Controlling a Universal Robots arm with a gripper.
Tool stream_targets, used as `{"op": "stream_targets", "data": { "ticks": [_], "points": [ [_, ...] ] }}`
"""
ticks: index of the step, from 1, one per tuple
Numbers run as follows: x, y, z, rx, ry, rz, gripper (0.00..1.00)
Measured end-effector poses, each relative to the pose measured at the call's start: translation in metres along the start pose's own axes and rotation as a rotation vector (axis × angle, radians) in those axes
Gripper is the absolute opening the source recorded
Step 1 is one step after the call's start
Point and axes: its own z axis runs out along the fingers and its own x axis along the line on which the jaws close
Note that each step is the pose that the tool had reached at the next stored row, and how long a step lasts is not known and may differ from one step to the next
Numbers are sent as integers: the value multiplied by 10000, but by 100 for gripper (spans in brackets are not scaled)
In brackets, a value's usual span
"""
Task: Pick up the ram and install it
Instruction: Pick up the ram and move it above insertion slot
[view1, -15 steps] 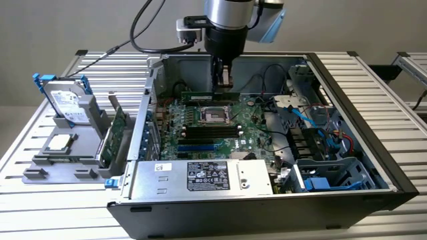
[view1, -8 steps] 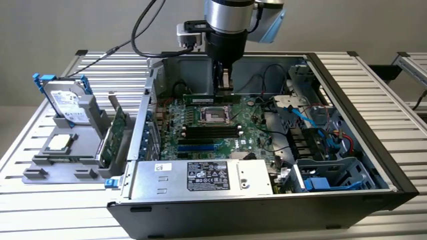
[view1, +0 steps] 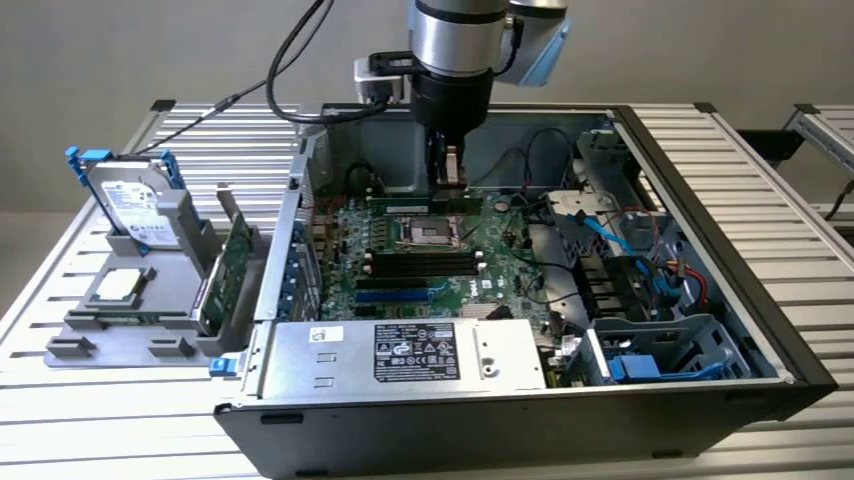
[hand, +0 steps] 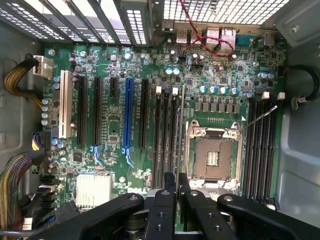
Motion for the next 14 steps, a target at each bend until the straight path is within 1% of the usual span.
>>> {"op": "stream_targets", "data": {
  "ticks": [2,7,14],
  "points": [
    [0,-1,23,13,57,4,14],
    [1,-2,86,44,178,10,14],
    [1,-5,179,65,355,15,14]
  ]
}}
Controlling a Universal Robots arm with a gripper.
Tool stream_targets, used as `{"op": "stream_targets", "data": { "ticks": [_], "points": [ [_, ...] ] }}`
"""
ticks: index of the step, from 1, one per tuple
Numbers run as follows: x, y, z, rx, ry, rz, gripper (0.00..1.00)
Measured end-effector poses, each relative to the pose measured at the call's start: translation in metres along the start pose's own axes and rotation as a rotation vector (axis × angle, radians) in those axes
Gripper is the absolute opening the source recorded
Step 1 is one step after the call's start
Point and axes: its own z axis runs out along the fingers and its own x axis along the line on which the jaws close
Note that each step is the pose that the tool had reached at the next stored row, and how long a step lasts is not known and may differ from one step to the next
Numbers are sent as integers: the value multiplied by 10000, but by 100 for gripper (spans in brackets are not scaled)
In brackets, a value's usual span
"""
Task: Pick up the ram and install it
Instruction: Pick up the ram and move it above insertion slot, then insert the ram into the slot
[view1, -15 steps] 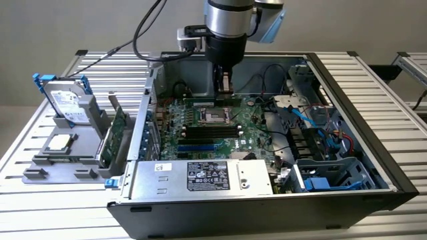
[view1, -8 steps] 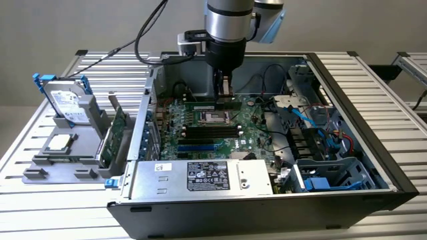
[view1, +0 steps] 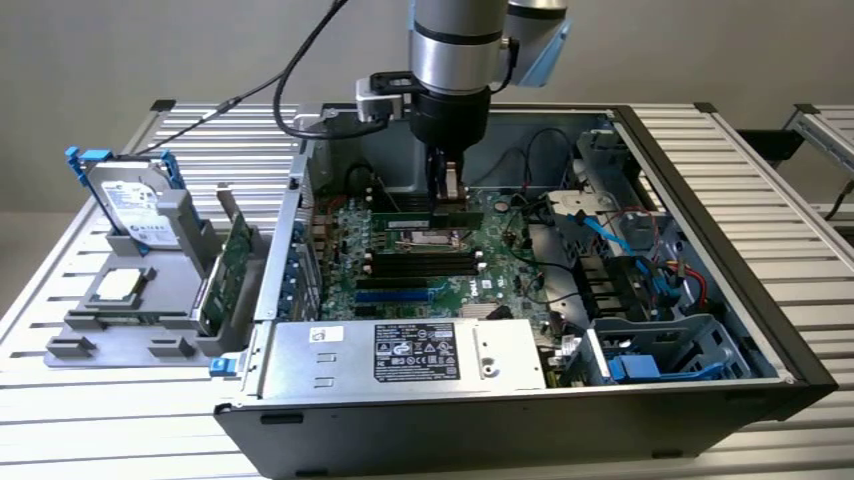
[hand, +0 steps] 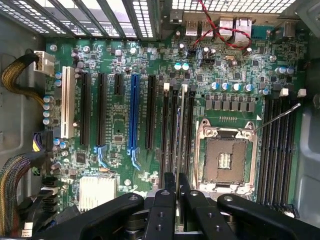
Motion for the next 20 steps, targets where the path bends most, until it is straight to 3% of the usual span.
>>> {"op": "stream_targets", "data": {
  "ticks": [8,20],
  "points": [
    [-3,-3,118,17,166,5,14],
    [-4,-3,136,16,182,5,14]
  ]
}}
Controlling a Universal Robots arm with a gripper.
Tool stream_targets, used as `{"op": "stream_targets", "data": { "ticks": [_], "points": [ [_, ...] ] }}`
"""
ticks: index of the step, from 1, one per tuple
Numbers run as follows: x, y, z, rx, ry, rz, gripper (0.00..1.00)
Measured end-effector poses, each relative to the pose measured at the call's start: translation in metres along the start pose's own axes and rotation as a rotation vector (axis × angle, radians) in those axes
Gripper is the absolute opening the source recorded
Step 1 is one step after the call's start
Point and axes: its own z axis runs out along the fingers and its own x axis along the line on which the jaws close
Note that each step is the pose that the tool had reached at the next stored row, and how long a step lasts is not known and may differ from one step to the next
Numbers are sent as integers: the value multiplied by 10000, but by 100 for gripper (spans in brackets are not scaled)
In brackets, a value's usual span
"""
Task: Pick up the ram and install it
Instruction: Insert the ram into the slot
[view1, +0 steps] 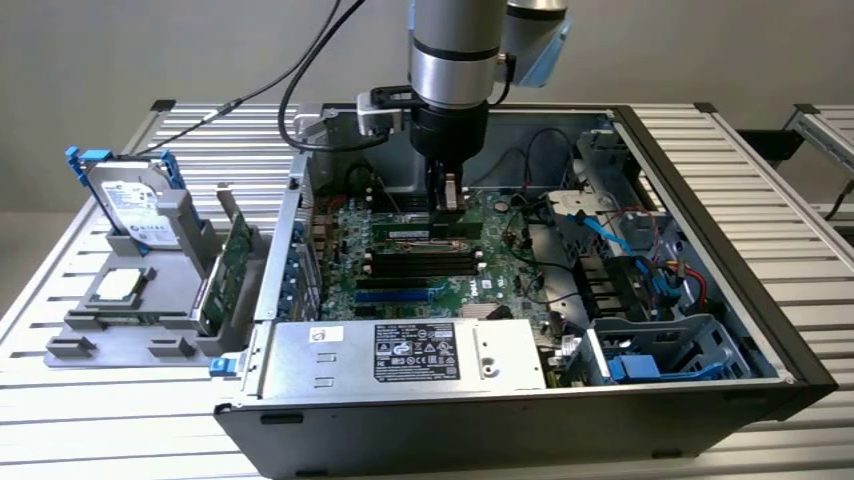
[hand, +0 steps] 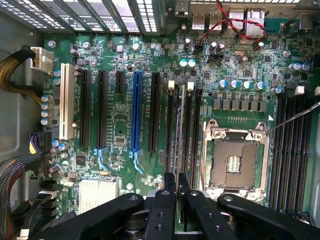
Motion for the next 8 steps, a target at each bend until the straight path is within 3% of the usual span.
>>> {"op": "stream_targets", "data": {
  "ticks": [8],
  "points": [
    [-3,1,58,0,-1,0,14]
  ]
}}
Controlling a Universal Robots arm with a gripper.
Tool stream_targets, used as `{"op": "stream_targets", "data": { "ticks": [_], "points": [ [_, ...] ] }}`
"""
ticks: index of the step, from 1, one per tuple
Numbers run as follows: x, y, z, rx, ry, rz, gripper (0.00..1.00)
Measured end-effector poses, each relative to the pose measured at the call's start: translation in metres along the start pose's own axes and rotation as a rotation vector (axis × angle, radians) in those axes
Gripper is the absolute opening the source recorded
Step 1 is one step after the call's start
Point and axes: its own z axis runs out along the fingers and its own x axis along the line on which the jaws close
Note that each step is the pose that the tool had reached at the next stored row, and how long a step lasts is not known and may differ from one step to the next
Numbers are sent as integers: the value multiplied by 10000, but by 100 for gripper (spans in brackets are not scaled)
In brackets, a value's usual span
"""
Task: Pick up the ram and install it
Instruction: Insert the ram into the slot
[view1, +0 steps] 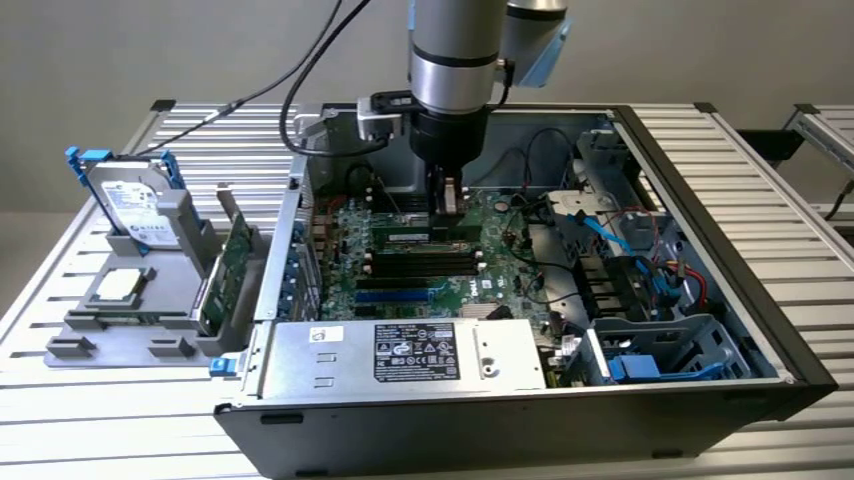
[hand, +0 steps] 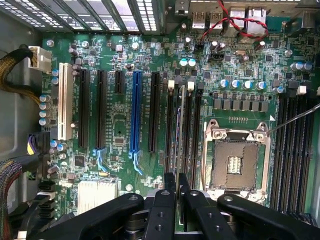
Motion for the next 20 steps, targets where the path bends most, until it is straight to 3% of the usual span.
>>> {"op": "stream_targets", "data": {
  "ticks": [8,10,14,20],
  "points": [
    [-8,9,145,-7,0,-1,14],
    [-9,8,172,-45,-2,-2,14],
    [7,9,199,-207,-5,-11,14],
    [70,5,211,-230,-10,-11,14]
  ]
}}
